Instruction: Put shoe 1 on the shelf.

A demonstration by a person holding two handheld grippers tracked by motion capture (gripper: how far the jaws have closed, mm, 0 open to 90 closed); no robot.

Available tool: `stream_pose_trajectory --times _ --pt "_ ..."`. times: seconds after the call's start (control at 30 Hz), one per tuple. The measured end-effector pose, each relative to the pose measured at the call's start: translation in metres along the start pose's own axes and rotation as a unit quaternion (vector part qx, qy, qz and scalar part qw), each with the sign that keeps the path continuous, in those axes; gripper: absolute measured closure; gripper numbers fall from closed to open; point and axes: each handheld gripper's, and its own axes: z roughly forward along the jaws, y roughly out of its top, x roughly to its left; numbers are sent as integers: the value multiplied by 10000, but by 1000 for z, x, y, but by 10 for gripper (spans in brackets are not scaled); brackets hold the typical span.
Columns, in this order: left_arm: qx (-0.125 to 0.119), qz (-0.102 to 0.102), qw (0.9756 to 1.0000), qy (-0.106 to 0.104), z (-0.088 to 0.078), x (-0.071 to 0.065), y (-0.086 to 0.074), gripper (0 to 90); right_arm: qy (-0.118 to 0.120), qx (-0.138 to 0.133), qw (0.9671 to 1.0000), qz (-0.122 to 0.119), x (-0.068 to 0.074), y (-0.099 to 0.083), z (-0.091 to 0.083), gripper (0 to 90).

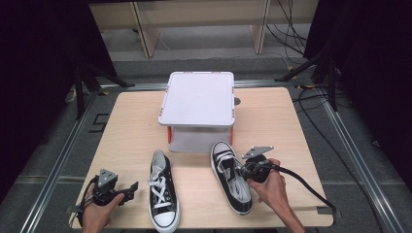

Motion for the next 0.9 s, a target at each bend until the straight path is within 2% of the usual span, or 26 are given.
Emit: stream_pose_trajectory --times 0.03,0.07,0.1,0.17,0.2,0.23,0.27,0.3,0.33,0.4,0.43,0.47,0.5,0.53,0.57,0.63,0.67,0.7,0.8,0.83,0.87,0.9 --pt "3 7 10000 20 0 0 0 156 -44 -118 9999 -58 -1 -1 1 830" --pt "39 44 10000 42 0 1 0 156 16 -54 10000 -12 -1 0 -1 834" --pt "-2 -12 10000 3 0 0 0 156 66 -35 9999 67 -1 0 -2 843" --pt "46 41 10000 65 -1 2 0 156 114 -108 9999 57 -3 1 -4 855" --pt "46 35 10000 59 0 1 0 156 139 -227 9995 145 -3 1 -4 857" --pt "13 11 10000 30 0 1 0 156 276 -110 9991 287 -3 4 -8 860" --pt "9 16 10000 14 0 1 0 157 241 -142 9988 399 -1 4 -10 861" --pt "29 56 10000 49 -1 1 0 156 314 -20 9985 459 1 6 -13 862" --pt "17 44 10000 55 -1 0 0 156 345 -12 9981 514 4 7 -15 863" --pt "22 28 10000 4 0 0 0 156 415 -135 9986 297 0 10 -16 863" --pt "12 30 10000 14 0 0 0 156 467 -132 9983 320 1 12 -18 864" --pt "25 54 10000 47 0 1 0 156 463 -14 9984 322 2 14 -22 865" --pt "-18 -20 10000 35 0 1 0 156 459 -88 9984 311 3 15 -23 865" --pt "50 30 9999 89 -1 2 0 156 524 -2 9984 223 4 18 -27 865" --pt "30 33 10000 83 0 2 0 156 552 -197 9982 115 4 19 -28 865" --pt "-28 -36 10000 10 0 1 0 156 678 -121 9974 235 6 25 -38 865" --pt "-20 -3 10000 27 0 1 0 156 704 -215 9972 119 5 28 -40 864" --pt "16 33 10000 67 -1 1 0 156 794 -228 9963 229 7 32 -46 864" --pt "-10 2 10000 41 -1 1 0 156 932 -372 9949 133 10 47 -58 865" --pt "48 71 9999 89 -1 2 0 156 983 -415 9942 119 11 51 -61 864" --pt "31 58 9999 77 -1 2 0 156 1041 -398 9934 256 15 56 -65 864" --pt "42 57 9999 77 -1 2 0 156 1031 -480 9935 112 15 61 -67 864"
